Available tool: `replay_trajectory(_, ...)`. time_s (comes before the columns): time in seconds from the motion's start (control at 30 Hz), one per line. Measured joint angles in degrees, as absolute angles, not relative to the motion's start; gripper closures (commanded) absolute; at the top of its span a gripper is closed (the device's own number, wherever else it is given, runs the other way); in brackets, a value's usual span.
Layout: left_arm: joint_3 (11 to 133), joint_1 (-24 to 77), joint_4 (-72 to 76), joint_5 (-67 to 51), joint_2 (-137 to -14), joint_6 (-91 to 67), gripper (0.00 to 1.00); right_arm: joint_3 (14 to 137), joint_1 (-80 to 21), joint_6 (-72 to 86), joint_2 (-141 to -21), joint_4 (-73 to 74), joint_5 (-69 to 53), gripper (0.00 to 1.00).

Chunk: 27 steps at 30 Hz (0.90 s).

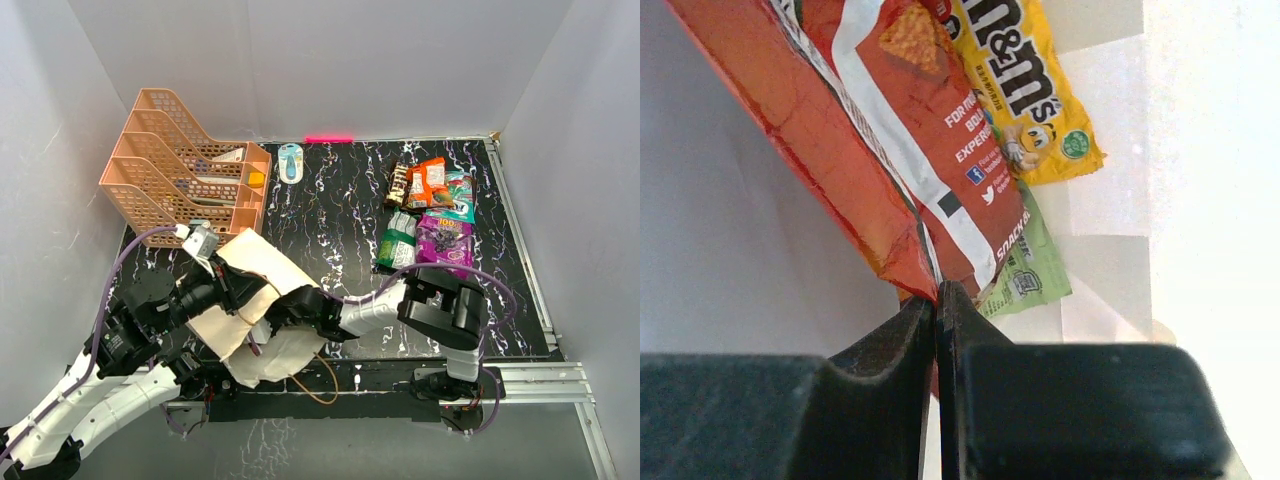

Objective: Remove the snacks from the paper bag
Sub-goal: Take out the snack from the paper bag.

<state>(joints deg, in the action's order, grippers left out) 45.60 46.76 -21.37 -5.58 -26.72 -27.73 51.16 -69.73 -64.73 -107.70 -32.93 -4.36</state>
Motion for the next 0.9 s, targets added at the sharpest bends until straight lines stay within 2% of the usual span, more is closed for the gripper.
replay_trajectory(0.3,45.01,46.76,-23.55,0.86,-25.43,-28.18,0.97,46.85,-69.65,-59.18,-94.67,-29.52,-8.62,0.93)
replay_trajectory(0.67,45.34,46.76,-24.95,7.49,-25.28,-28.56,0.97,45.25,-70.06,-45.87,-69.10,-6.76,-16.62,0.92)
replay_trajectory(0.9,46.26,46.76,-25.74,10.39,-26.30,-29.67,0.97,49.19,-70.06,-35.94,-59.42,7.68,-16.56,0.93)
